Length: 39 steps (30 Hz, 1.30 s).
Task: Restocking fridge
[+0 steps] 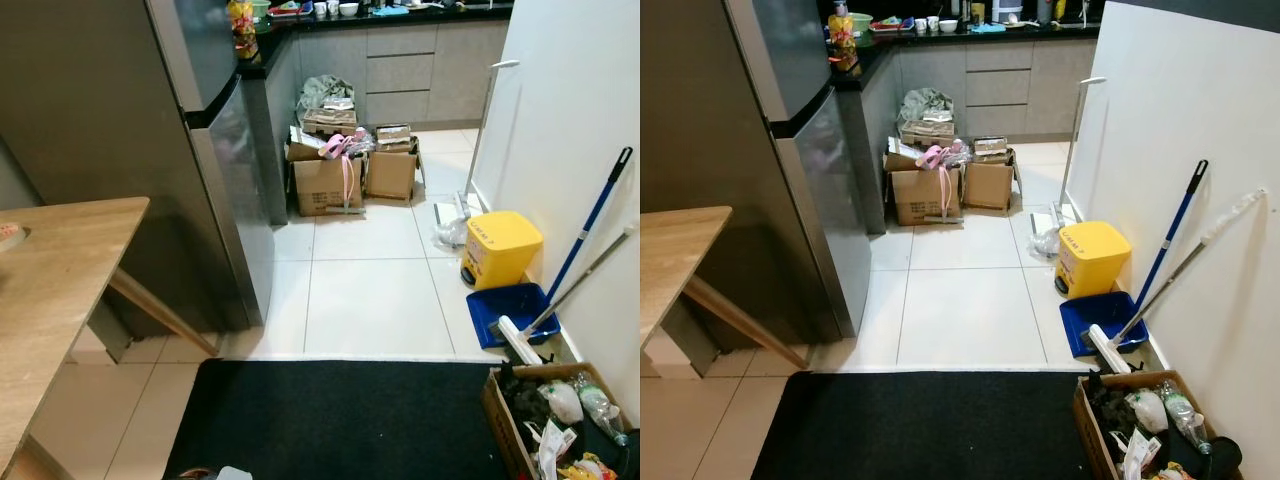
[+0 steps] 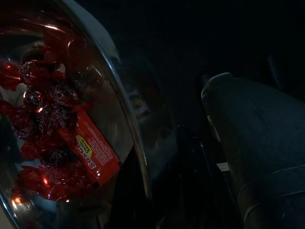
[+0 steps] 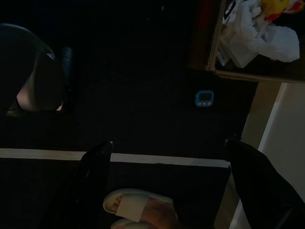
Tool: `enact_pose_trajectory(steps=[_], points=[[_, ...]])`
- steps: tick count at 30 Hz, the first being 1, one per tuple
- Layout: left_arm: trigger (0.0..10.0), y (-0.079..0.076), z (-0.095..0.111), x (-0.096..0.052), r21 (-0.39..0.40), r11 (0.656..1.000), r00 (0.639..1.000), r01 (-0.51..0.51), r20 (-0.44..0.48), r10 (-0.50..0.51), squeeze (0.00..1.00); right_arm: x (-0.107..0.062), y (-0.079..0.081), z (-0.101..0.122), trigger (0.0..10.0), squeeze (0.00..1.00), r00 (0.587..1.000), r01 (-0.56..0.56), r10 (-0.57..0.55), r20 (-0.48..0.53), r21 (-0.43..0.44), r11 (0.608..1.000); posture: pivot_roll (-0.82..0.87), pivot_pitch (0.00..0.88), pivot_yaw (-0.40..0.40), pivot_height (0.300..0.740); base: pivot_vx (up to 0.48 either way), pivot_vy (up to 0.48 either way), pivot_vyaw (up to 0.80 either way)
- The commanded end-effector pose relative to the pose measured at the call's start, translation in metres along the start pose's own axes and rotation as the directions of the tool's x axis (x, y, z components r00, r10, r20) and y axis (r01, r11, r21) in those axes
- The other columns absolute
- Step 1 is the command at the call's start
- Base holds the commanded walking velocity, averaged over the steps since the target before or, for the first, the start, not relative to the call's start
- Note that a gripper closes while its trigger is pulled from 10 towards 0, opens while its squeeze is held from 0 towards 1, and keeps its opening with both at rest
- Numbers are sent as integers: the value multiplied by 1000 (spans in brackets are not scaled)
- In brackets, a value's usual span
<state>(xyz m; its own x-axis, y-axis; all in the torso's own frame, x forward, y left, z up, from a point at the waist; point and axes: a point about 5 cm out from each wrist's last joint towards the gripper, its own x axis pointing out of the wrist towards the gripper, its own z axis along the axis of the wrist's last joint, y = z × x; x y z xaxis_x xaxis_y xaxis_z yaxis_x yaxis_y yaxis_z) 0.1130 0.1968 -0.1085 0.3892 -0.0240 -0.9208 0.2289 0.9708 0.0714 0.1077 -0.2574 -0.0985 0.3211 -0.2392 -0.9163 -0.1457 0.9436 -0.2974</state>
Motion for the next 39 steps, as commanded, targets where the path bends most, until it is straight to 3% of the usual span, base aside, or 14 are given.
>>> enact_pose_trajectory(steps=[1,39], points=[[10000,-6,-19,-2,13,999,996,32,-82,-31,0,0,4,2,10000,0,1000,-11,11,8,-9,1000,-104,0,34,740,0,0,0],[10000,-13,-19,-2,-4,998,995,62,-79,-62,0,0,3,1,10000,0,1000,-6,6,7,2,1000,-107,0,31,740,276,0,0]])
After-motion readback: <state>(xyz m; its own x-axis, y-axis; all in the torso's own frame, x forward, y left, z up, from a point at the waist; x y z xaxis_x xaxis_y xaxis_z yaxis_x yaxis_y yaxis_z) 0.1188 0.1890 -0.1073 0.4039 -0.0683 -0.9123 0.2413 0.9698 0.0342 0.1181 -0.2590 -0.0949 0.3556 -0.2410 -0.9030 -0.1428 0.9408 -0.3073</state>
